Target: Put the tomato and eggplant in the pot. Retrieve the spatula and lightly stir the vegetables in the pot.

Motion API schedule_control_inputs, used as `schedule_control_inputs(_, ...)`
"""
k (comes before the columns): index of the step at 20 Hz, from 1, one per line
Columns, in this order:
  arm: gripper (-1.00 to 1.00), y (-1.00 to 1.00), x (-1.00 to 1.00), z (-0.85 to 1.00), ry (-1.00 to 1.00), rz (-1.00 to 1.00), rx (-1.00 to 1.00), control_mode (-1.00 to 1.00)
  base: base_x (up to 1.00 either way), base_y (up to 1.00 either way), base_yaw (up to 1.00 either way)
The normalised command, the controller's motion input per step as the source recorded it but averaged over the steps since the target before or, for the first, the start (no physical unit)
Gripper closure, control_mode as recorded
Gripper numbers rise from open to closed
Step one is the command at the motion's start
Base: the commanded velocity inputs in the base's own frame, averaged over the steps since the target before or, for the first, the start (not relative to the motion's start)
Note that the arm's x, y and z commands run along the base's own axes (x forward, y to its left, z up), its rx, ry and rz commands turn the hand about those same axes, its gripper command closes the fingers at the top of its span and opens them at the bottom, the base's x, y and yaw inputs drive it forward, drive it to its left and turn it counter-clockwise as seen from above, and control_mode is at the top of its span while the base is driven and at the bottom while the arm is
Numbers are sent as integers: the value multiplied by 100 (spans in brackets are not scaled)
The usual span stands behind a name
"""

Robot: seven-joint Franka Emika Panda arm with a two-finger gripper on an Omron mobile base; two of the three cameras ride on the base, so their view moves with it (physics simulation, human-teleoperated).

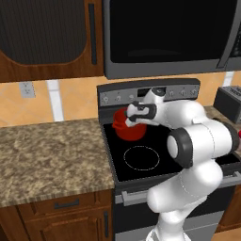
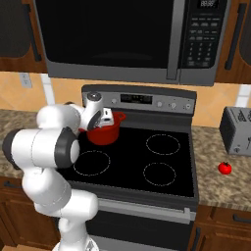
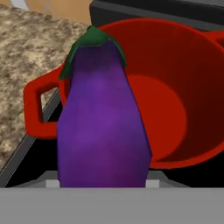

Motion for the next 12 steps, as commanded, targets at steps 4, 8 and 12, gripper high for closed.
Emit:
schedule_control_inputs(4,100,0,28,-10,5,0,0,-100,0,0,0)
schedule_control_inputs(8,100,0,30,-9,3,0,0,-100,0,0,0)
schedule_control_inputs(12,100,0,22,-10,1,0,0,-100,0,0,0)
